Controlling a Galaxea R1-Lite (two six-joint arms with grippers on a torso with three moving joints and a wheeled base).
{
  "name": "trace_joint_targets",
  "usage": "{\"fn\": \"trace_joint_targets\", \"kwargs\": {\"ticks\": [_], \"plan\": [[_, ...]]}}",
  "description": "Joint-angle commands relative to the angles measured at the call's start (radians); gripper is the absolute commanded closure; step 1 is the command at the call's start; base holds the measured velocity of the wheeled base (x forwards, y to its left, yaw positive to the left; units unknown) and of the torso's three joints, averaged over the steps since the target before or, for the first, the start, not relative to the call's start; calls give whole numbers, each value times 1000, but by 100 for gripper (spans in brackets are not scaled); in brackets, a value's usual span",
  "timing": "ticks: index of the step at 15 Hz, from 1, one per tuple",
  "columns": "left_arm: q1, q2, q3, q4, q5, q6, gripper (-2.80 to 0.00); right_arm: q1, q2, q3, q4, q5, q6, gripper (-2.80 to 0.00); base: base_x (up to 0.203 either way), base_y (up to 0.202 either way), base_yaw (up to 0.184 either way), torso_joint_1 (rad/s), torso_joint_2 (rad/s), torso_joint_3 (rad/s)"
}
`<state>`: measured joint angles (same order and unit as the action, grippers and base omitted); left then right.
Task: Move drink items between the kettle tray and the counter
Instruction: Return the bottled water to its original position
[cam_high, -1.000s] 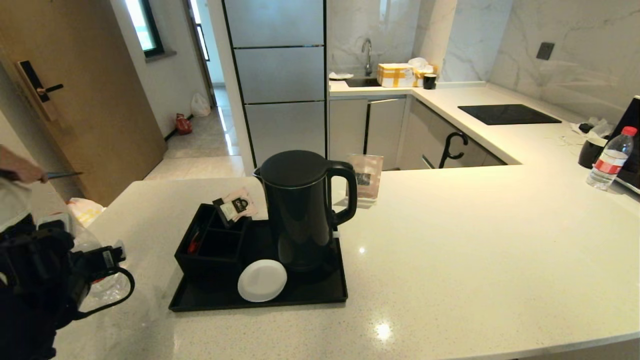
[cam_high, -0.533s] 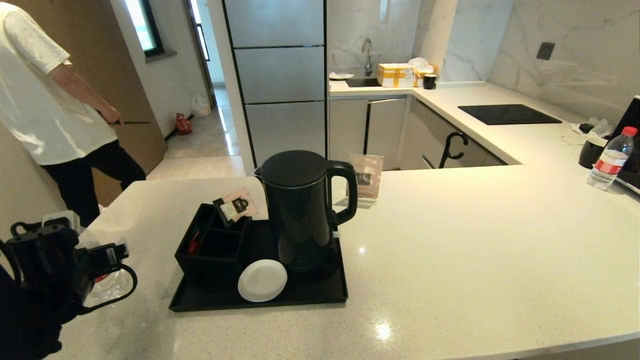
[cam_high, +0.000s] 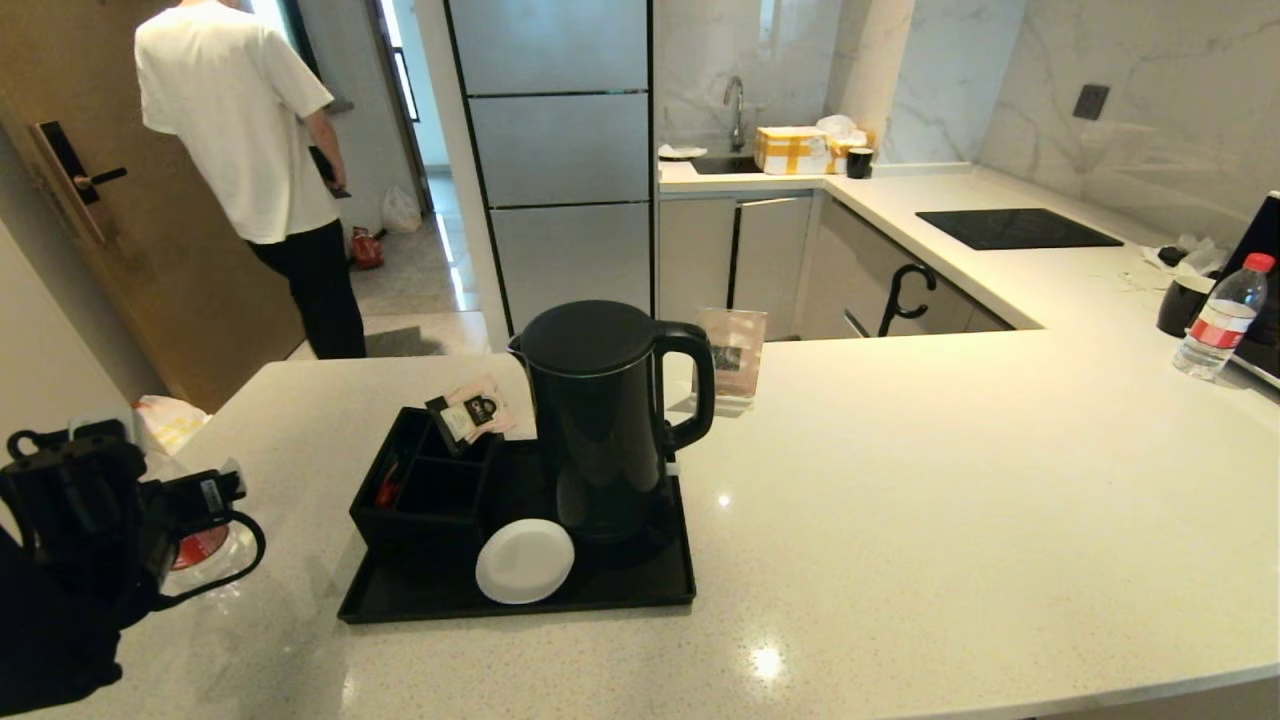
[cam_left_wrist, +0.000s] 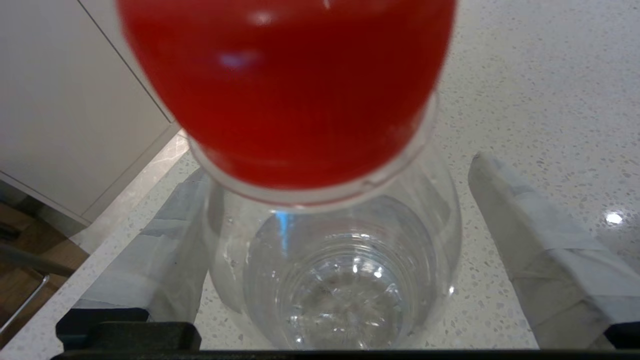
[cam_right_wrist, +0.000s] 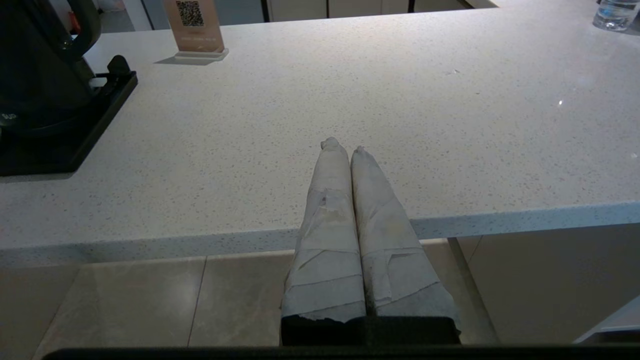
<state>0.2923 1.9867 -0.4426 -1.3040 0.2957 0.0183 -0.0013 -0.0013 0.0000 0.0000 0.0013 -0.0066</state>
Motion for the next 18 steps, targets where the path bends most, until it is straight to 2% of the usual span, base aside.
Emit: {"fn": "trace_joint_targets", "kwargs": {"ticks": [1,7,11,15,17,18], "plan": [[1,9,-2,-9,2,0,0,0,1,2,0,0,0,0,0,0,0,0,0,0],[1,21,-13,-9,0,0,0,0,1,2,0,0,-1,0,0,0,0,0,0,0],[-1,-76,9,37,2,2,0,0,1,2,0,0,0,0,0,0,0,0,0,0],[-11,-419,-16,280,-6,-6,0,0,1,2,0,0,0,0,0,0,0,0,0,0],[-18,-484,-34,391,-11,-13,0,0,1,2,0,0,0,0,0,0,0,0,0,0],[-46,-509,-63,454,-21,-33,0,0,1,0,0,0,0,0,0,0,0,0,0,0]]}}
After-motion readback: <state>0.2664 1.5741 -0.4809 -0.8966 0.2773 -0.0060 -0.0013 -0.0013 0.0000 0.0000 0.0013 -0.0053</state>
